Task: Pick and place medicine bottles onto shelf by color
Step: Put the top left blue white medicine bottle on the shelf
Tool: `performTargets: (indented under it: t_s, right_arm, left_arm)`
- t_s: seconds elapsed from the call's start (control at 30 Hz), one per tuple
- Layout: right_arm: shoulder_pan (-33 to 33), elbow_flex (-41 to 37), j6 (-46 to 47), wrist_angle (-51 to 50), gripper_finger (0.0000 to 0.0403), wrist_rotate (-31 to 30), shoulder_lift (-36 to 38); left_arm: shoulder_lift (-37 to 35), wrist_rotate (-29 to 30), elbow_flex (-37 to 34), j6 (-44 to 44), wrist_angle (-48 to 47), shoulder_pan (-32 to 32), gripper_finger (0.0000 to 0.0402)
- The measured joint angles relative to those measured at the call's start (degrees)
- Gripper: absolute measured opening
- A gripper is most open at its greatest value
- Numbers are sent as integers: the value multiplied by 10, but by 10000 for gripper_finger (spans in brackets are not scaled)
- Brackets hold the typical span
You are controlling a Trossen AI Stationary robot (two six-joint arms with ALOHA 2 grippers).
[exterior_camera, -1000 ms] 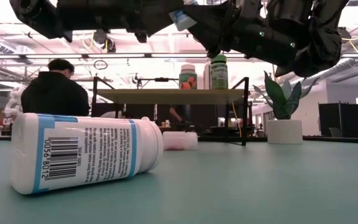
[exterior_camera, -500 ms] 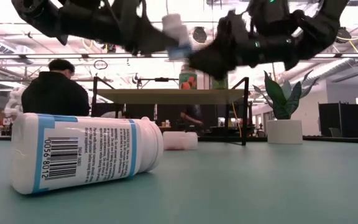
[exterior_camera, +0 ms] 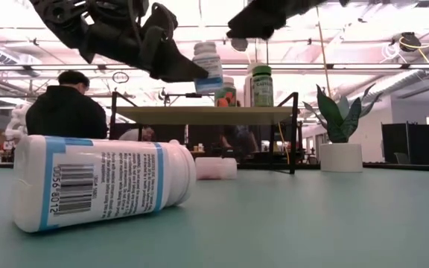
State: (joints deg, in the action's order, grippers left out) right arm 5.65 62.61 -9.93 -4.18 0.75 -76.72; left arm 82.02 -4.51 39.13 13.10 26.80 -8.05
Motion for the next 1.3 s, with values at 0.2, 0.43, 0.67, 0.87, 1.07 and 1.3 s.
performTargets:
  t_s: [0.2,0.43,0.67,0.87,1.07,1.3]
  right_arm:
    - [-22,160,-32,-161,269,-67,-85]
    - [-19,279,-34,-279,296,-64,-194]
    - [-8,302,-24,-303,297,-2,-222]
    - [10,302,-14,-309,297,11,-226]
    - [14,302,-13,-308,292,24,-226]
    - [15,302,-11,-303,263,54,-237]
  left_arm:
    - [0,-8,5,-7,-9,-1,165]
    - [0,-3,5,-17,-46,-1,165]
    - [0,0,5,-14,-61,-1,165]
    - [0,2,5,-4,-59,-1,166]
    - [0,2,6,-3,-57,-1,166]
    - [0,2,6,-3,-56,-1,166]
